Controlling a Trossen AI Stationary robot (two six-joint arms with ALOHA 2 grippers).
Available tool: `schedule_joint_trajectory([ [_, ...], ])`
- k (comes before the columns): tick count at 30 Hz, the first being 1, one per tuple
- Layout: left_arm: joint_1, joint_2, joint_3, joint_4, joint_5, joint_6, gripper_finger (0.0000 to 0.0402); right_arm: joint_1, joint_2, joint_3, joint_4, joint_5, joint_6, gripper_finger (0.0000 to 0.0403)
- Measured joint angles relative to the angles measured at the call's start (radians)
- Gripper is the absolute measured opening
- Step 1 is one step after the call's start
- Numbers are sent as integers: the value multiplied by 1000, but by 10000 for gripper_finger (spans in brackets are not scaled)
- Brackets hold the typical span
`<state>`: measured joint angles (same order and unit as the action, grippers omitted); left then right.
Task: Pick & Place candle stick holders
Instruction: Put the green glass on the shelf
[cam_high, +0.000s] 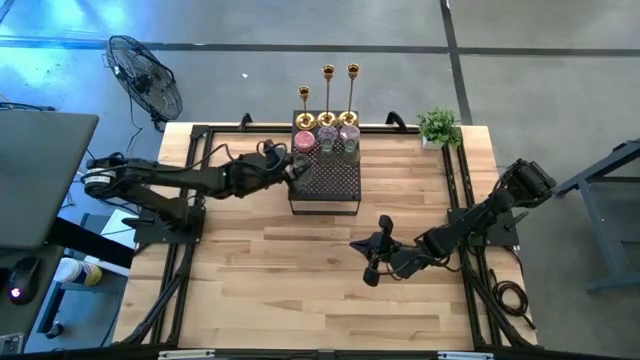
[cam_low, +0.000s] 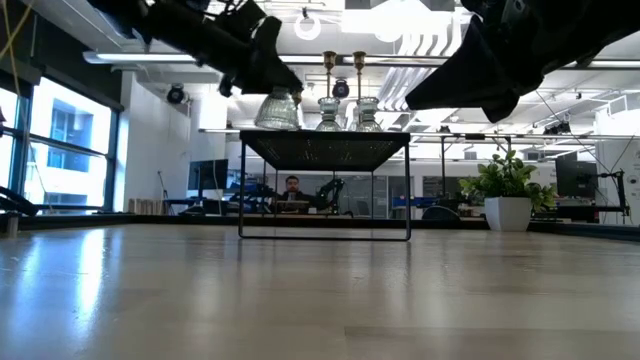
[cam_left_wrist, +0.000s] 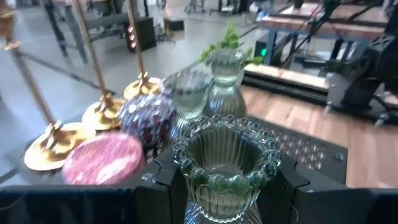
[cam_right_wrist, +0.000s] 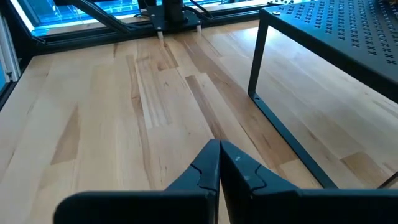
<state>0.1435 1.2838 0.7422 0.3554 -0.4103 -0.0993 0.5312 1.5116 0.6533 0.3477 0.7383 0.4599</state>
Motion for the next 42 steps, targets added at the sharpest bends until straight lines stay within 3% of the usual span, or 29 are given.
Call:
schedule_joint_trajectory([
  [15,75,104,1,116,-16,66,131,0,0,-1,9,-1,-15,1],
  [42,120,108,1,149,-5,98,132,0,0,-1,8,-4,-14,2],
])
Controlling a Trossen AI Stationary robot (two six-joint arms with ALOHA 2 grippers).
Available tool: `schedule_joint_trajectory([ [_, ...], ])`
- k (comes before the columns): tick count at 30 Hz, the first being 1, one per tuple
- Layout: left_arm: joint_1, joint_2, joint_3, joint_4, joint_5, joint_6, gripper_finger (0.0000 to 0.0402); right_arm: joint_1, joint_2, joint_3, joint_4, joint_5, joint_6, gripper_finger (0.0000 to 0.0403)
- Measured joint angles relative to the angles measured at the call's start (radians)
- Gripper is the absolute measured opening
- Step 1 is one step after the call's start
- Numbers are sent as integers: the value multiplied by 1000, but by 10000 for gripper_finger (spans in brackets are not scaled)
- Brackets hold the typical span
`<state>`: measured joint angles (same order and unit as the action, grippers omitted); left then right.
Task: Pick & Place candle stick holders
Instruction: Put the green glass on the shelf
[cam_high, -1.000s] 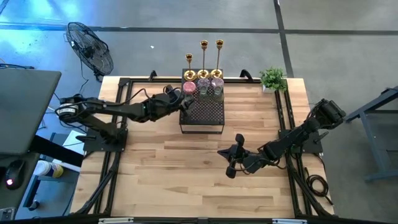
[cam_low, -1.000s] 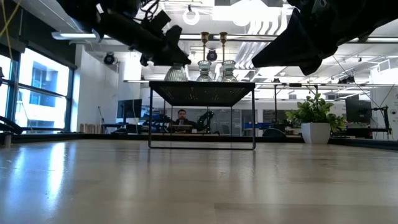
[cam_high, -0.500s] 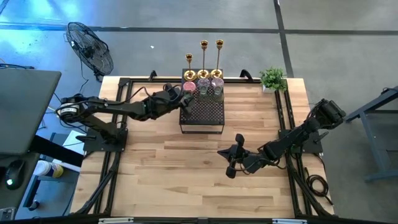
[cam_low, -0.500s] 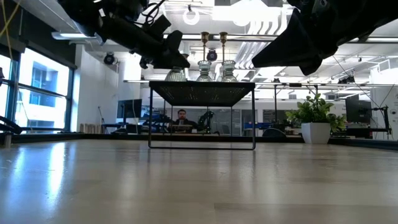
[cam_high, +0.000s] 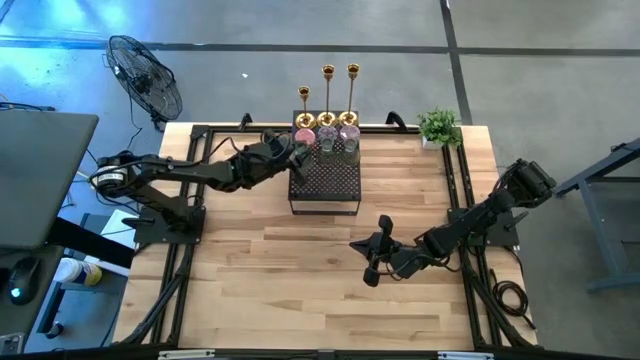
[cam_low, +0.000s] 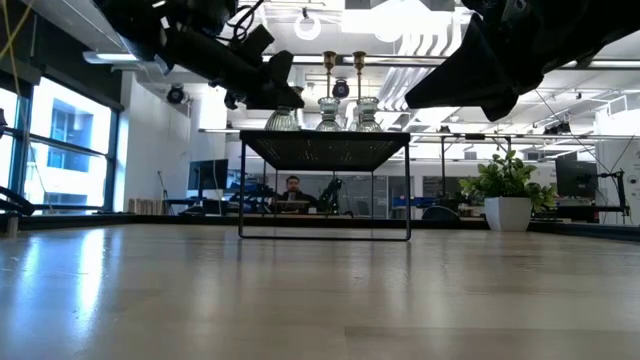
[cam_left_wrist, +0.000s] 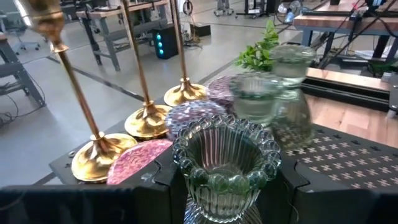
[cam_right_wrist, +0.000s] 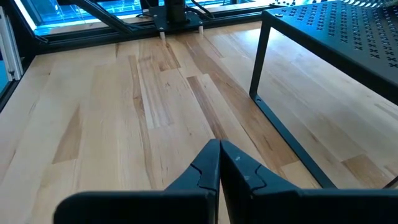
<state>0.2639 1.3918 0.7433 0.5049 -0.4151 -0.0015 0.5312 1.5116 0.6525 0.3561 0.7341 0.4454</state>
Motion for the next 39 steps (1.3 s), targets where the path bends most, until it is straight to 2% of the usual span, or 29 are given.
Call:
schedule_joint_trajectory([
  [11,19,0,0,-6,112,-10,132,0,0,0,0,0,0,1],
  [21,20,1,0,-7,84,-6,133,0,0,0,0,0,1,2],
  [32,20,31,1,-4,86,-11,180,0,0,0,0,-4,0,1],
  [39,19,19,1,8,70,0,188,0,0,0,0,-5,0,1],
])
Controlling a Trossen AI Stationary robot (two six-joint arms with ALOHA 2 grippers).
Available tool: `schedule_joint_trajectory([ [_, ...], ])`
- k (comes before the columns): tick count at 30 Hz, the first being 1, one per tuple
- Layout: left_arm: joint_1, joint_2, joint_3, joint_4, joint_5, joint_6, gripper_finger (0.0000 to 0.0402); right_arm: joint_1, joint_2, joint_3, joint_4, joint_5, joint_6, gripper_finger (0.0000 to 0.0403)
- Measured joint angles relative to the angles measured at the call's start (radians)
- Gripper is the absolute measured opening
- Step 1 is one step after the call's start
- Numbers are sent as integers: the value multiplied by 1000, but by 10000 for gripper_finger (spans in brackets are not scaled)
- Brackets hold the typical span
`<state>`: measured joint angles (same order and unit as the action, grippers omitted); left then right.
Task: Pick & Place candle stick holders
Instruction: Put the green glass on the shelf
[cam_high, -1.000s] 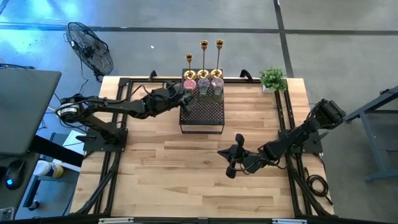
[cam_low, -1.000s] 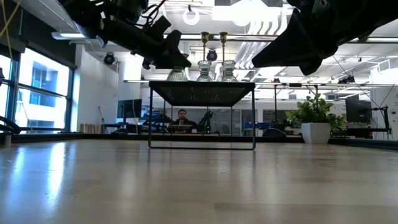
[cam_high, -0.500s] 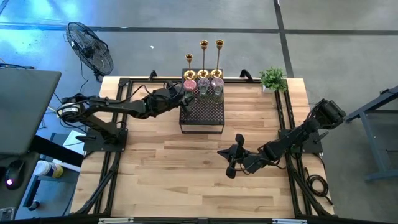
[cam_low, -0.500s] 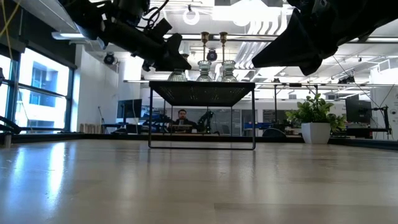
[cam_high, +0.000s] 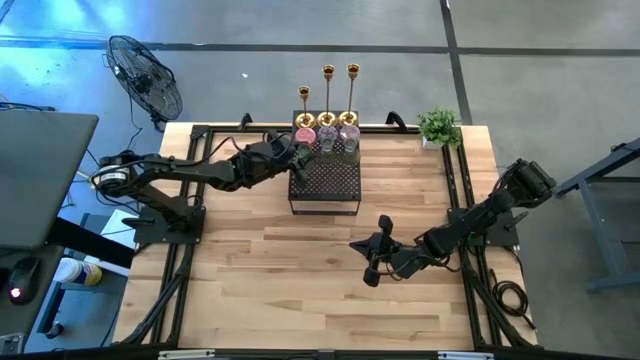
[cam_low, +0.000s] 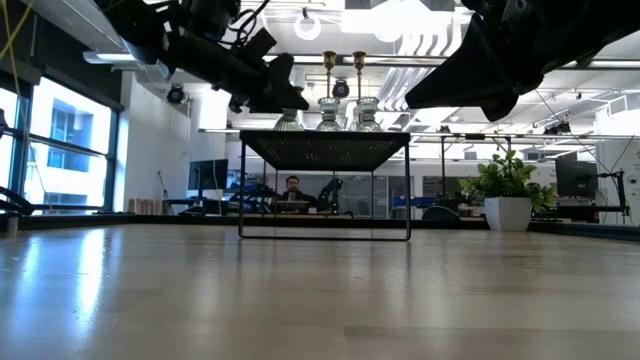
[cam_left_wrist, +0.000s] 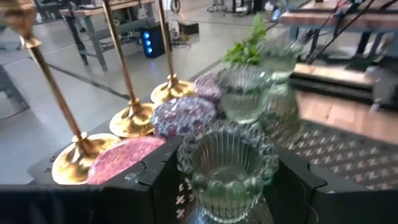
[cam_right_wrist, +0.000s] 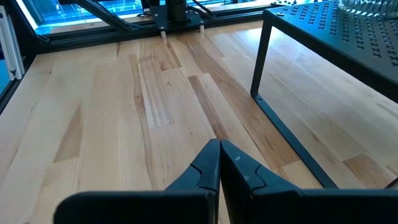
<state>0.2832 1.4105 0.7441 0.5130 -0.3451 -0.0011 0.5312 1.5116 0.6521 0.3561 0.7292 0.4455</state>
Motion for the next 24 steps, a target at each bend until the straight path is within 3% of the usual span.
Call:
schedule_joint_trajectory([
  [19,-2,-11,23,0,-35,48,189,0,0,0,0,0,0,2],
  [24,-2,-32,68,-71,-30,58,189,0,0,0,0,-2,0,1],
])
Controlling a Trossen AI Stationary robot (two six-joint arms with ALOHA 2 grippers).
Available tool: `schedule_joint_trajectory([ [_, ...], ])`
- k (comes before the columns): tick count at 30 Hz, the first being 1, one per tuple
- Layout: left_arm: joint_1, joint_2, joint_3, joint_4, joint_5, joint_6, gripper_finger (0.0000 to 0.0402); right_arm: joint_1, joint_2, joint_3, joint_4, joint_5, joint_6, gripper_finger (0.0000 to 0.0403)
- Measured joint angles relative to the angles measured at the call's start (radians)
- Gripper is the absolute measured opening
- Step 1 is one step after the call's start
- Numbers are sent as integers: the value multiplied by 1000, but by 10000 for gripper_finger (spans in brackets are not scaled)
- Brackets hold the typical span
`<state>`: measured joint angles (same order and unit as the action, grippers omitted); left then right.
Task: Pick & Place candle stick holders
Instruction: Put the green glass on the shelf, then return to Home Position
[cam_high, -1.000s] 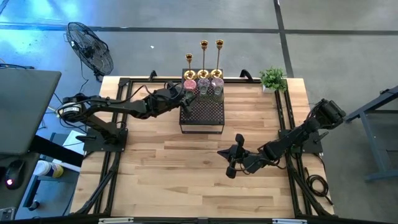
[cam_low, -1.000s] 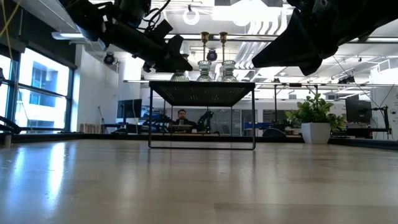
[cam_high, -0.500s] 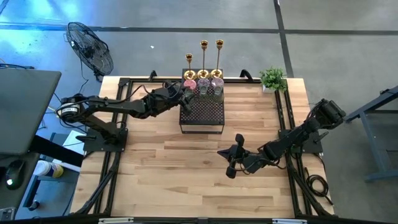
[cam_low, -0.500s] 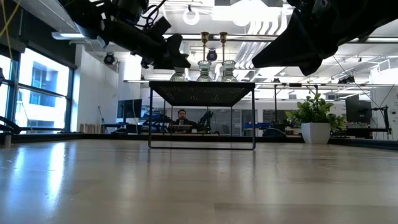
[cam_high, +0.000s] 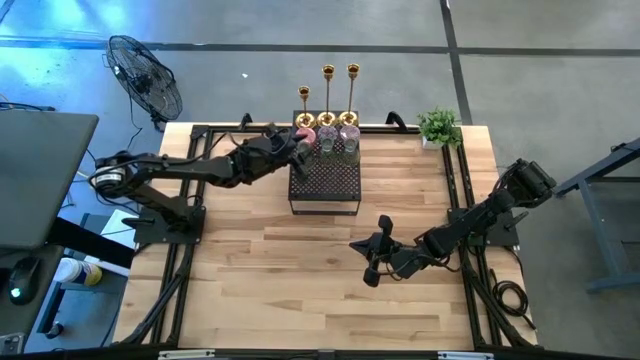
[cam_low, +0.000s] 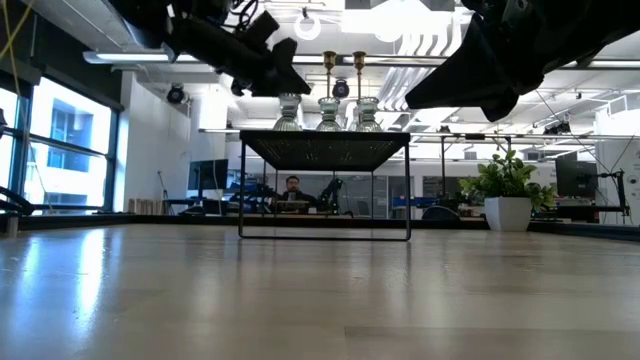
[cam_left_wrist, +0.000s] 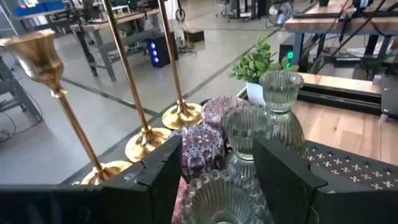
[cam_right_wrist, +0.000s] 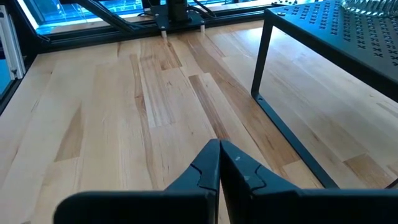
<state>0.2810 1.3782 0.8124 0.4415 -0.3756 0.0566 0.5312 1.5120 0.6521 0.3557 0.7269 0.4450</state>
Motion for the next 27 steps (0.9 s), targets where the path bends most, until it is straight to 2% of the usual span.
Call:
schedule_joint_trajectory([
  [9,-2,-98,39,-143,-1,53,182,0,0,0,0,0,0,1],
  [12,-29,-166,39,-201,-8,114,158,0,0,0,-3,3,-1,2],
  [16,-109,-255,40,-324,-8,156,106,0,0,0,-17,10,-24,1],
  [20,-188,-333,-11,-435,89,167,48,0,0,-1,-54,-18,-147,1],
  [23,-224,-397,-98,-458,218,164,10,-15,-29,-32,-57,-126,-252,1],
  [27,-209,-493,-220,-441,369,149,11,-107,-147,-172,75,-298,-354,0],
])
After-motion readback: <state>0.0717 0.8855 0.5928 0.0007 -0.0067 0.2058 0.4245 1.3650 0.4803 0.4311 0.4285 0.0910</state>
